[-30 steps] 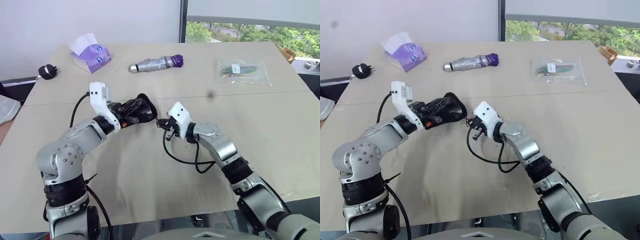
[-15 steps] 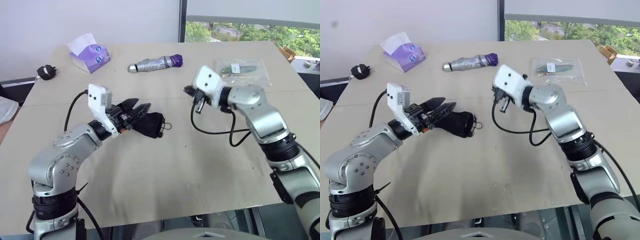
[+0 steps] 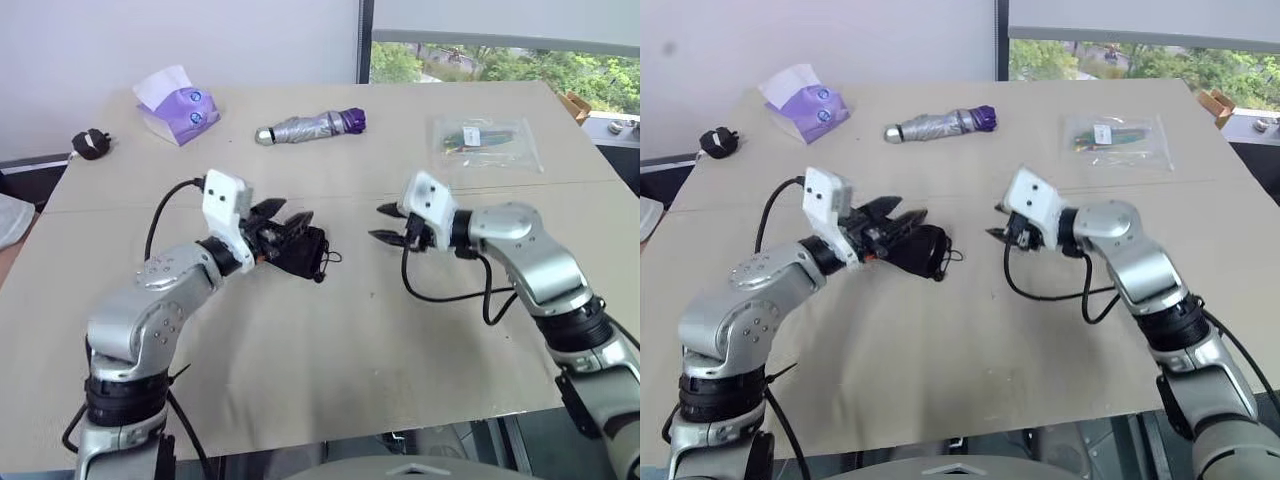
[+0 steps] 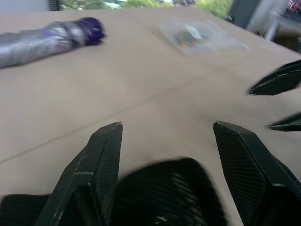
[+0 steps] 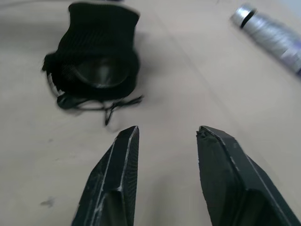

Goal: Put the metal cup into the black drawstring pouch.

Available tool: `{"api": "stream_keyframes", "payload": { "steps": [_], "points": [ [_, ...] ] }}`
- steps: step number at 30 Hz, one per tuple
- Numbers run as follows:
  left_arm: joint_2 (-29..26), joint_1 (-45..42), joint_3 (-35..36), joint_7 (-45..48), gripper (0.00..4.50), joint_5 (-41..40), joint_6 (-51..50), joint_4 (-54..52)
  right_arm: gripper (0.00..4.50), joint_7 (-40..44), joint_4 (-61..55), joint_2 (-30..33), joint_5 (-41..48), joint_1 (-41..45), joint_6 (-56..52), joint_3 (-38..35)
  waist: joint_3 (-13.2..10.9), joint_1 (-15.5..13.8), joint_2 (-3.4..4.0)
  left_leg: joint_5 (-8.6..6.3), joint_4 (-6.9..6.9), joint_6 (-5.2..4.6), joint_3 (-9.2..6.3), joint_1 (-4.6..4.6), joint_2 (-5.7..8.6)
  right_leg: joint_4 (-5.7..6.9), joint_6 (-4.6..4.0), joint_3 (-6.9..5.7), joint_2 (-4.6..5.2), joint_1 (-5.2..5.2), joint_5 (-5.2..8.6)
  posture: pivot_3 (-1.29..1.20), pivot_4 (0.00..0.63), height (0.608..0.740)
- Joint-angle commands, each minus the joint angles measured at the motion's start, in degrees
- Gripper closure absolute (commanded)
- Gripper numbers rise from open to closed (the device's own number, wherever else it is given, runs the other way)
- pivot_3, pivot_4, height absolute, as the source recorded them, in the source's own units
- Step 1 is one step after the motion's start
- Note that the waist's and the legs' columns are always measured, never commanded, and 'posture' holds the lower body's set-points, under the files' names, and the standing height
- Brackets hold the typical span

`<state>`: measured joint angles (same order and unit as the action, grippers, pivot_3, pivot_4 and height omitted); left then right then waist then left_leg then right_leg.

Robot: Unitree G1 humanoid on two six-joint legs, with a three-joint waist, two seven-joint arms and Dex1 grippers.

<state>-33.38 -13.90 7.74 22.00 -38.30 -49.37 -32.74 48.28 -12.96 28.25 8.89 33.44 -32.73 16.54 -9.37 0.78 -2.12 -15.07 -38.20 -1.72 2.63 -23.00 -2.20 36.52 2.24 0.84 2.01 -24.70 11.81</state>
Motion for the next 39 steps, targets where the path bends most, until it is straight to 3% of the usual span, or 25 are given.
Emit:
{"api": "stream_keyframes", "payload": {
  "steps": [1,7,11,14,19,25,29,31,39],
  "points": [
    [-1.82,2.66,-2.34,-2.11,1.34,0.72,-3.14,-8.22,2.50,0.45,-7.32,-0.38,4.36,-3.90,1.04,-3.51,-0.01,-0.07,0.01,0.00,0.00,0.00,-0.01,0.02,-0.01,0.00,0.00,0.00,0.00,0.01,0.00,0.00,0.150,0.740],
    [-6.85,2.75,-9.99,-4.54,1.34,9.98,-3.78,-9.63,2.50,3.47,-14.50,2.54,10.07,-12.01,1.07,-6.31,-0.01,-0.30,0.01,0.01,-0.06,-0.01,-0.07,0.17,0.04,0.09,-0.16,-0.02,-0.05,0.12,0.11,0.00,0.150,0.740],
    [-9.69,0.69,-18.80,-7.02,1.34,21.53,-0.82,-4.36,2.50,0.82,-14.67,2.27,9.05,-13.58,2.39,-6.53,0.01,-0.17,0.01,0.02,-0.13,-0.03,0.05,0.31,0.08,0.13,-0.23,0.12,-0.11,0.18,0.15,0.00,0.150,0.740],
    [-7.85,-0.68,-19.54,-6.05,2.16,23.60,1.43,-0.11,2.42,-0.74,-14.30,1.58,7.94,-13.31,2.75,-5.35,0.01,-0.21,0.00,0.03,-0.14,-0.03,0.06,0.32,0.09,0.16,-0.23,0.12,-0.12,0.19,0.14,0.00,0.150,0.740],
    [-5.49,-1.64,-13.55,-1.96,4.46,20.56,1.47,3.51,2.42,-2.60,-13.49,0.66,5.55,-12.74,4.07,-2.97,0.02,-0.25,0.00,0.02,-0.10,-0.03,0.02,0.26,0.05,0.17,-0.22,0.06,-0.12,0.16,0.14,0.00,0.150,0.740],
    [-4.45,-4.00,-1.98,3.82,4.46,13.01,-0.05,9.70,2.42,-6.10,-3.52,-4.83,-0.57,-9.22,9.43,2.43,0.03,0.03,-0.04,0.02,-0.12,-0.03,0.03,0.23,0.06,0.16,-0.08,0.06,-0.11,0.13,0.07,0.00,0.150,0.740],
    [-5.34,-4.04,1.09,5.74,4.50,11.85,0.06,11.47,1.19,-7.59,7.45,-9.04,-6.17,-5.99,17.05,6.10,0.02,0.06,-0.03,0.03,-0.14,-0.02,0.04,0.28,0.06,0.23,-0.07,0.05,-0.22,0.12,0.05,0.00,0.150,0.740],
    [-5.09,-4.01,2.58,5.65,4.50,10.92,-0.86,10.65,0.15,-9.95,13.10,-10.80,-9.94,-4.34,22.06,7.79,0.02,-0.13,-0.03,0.03,-0.13,-0.02,0.01,0.24,0.06,0.23,-0.03,0.04,-0.19,0.11,0.01,0.00,0.150,0.740],
    [-4.27,-4.66,7.89,3.68,4.50,6.32,-5.27,6.01,0.05,-14.85,34.34,-19.20,-18.18,3.65,36.99,11.33,0.02,0.14,-0.05,0.04,-0.11,0.03,0.04,0.16,0.02,0.20,-0.01,0.06,-0.07,0.07,0.00,0.00,0.150,0.740]
  ]
}}
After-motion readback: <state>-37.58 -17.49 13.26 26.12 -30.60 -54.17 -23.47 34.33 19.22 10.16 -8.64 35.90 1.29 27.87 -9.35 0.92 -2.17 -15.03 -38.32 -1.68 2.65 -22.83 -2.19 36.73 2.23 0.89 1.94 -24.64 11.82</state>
